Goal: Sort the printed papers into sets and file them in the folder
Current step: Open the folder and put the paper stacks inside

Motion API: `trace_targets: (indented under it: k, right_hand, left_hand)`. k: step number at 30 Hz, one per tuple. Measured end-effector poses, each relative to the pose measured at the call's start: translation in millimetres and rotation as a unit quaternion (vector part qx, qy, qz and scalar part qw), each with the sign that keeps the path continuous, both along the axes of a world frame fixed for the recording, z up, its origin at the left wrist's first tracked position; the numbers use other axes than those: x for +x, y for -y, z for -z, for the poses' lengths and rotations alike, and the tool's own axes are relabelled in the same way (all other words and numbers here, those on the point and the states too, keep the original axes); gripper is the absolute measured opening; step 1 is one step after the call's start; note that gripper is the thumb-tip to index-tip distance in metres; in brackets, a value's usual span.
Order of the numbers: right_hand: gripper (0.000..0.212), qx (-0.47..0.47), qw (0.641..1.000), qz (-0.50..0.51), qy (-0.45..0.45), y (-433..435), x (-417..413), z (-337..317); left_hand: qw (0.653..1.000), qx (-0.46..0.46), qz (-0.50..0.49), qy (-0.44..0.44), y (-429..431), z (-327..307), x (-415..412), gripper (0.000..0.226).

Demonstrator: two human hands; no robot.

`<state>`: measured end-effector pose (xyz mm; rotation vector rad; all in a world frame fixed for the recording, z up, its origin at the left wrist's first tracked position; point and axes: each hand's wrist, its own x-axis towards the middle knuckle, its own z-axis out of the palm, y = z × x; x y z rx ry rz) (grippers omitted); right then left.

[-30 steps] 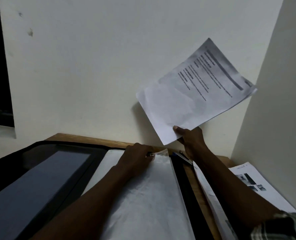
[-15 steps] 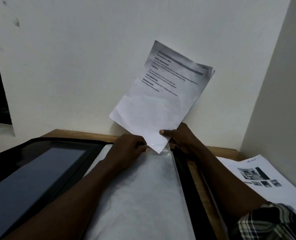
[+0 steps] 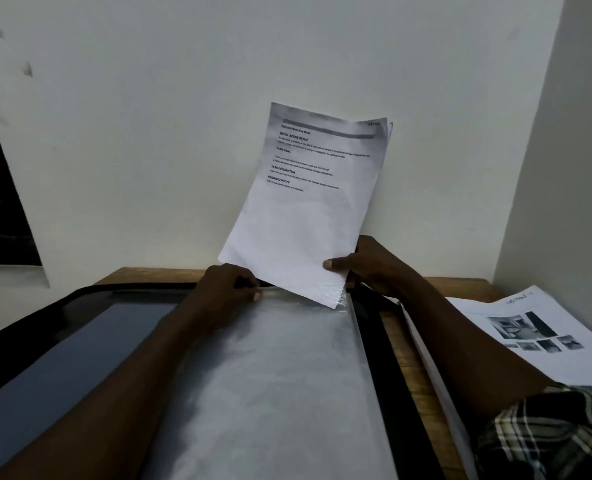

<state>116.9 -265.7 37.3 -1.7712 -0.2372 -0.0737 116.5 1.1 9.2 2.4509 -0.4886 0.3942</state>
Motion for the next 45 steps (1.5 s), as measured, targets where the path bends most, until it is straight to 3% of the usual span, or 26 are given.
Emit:
trace_targets:
  k: [4, 8, 15, 24, 45]
  right_hand:
    - [0.028, -0.025, 1.0, -0.001, -0.001, -2, -2, -3]
    - [0.039, -0.069, 0.998, -0.002, -0.003, -3, -2, -3]
    - [0.04, -0.119, 0.993, 0.009, -0.003, -2, -1, -3]
    - [0.042, -0.145, 0.989, 0.021, 0.006, -6, -2, -2]
    - [0.054, -0.159, 0.987, 0.024, 0.023, -12, 4, 5]
  left_hand:
    - [0.999, 0.031, -0.043, -0.007, -20, -1, 3, 0.01]
    - [0.996, 0.001, -0.087, 0.012, -32, 4, 10, 0.027]
    - [0.995, -0.062, -0.081, 0.012, -30, 6, 7, 0.01]
    - [0.997, -0.023, -0.079, -0.002, -29, 8, 12, 0.027]
    - [0.995, -0.027, -0.094, -0.007, -28, 7, 16, 0.026]
